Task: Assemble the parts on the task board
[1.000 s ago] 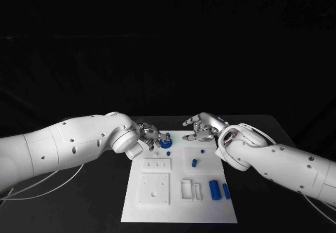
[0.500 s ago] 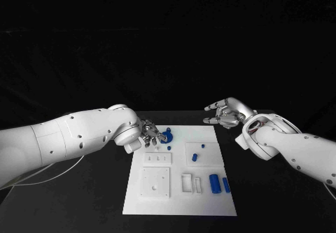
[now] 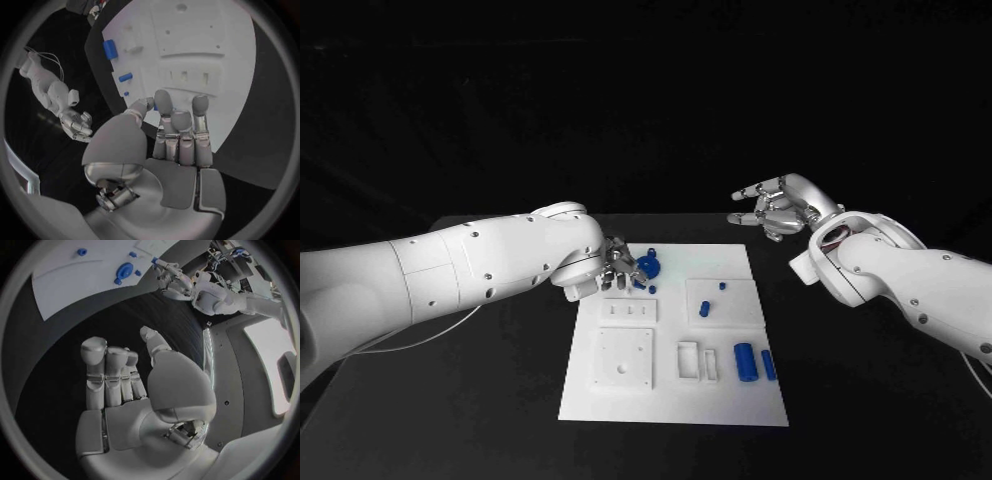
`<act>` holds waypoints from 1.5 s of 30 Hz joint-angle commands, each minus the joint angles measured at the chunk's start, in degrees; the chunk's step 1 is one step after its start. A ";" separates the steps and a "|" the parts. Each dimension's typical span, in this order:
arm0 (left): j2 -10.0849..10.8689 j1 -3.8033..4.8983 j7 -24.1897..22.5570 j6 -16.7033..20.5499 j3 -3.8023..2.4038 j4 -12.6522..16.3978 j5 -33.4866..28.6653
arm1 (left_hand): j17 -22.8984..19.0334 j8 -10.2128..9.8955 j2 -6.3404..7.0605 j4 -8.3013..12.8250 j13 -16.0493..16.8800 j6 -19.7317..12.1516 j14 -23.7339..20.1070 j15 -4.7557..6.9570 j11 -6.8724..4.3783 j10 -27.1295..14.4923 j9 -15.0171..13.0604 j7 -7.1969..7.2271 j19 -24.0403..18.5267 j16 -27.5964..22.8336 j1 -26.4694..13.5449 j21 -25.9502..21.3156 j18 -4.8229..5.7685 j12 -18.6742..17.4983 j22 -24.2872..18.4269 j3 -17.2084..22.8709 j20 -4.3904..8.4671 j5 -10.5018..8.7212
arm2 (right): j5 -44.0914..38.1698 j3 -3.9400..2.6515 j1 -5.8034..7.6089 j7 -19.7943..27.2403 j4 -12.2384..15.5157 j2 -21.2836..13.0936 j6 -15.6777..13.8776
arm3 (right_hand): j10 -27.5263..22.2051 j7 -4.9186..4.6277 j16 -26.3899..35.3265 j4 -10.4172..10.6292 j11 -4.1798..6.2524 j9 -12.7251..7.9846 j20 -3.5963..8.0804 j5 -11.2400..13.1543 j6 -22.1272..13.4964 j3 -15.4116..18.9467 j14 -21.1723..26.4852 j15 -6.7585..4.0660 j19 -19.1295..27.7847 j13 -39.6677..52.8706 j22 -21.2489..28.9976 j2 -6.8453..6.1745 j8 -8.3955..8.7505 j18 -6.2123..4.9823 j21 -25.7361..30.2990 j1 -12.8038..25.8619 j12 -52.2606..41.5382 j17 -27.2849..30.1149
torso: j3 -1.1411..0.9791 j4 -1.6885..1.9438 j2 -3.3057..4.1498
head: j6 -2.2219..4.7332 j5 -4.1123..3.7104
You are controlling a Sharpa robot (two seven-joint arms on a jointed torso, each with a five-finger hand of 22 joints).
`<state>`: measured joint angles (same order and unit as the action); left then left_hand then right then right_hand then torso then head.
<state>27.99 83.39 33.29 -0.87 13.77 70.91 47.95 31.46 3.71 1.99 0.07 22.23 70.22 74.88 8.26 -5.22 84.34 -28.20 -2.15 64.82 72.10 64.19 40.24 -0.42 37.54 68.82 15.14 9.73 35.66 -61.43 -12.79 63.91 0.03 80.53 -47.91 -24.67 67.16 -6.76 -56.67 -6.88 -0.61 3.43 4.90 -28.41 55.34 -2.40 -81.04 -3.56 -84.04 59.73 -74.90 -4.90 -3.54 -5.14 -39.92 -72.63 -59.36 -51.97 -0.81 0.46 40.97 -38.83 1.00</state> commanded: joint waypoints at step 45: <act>1.72 -4.26 1.17 1.37 -0.02 1.52 5.11 | 3.96 0.16 -0.86 6.83 -0.42 11.10 2.20 0.18 -0.64 2.42 -34.13 5.85 3.39 1.30 -0.04 -6.63 0.42 2.62 7.29 6.06 -0.46 -1.63 | 1.50 -0.13 0.01 1.15 1.25 -0.27 1.10 | -0.57 0.00 -0.01 -0.18 0.10 0.04 -0.13 -1.40 0.27 -0.78 0.44 -0.17 -2.50 -0.19 -4.78 0.21 0.10 -0.78 0.44 0.64 0.08 0.07 | 0.11 -0.03 -0.03 | -1.84 0.20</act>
<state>29.70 79.16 34.12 2.12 13.78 72.20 52.64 35.37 3.71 1.94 1.12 21.85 70.23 76.51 8.32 -5.11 84.22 -28.90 -2.15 67.68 73.22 63.64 33.81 -0.42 39.78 74.93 15.86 9.31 34.18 -60.21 -12.88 63.93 0.54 81.74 -48.17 -24.47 66.96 -6.74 -56.67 -7.12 -0.42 3.42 4.90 -29.74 55.32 -2.97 -80.84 -3.76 -84.04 59.61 -74.94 -4.67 -3.54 -4.82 -39.68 -72.40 -59.37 -51.93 -0.72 0.42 40.97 -40.63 1.15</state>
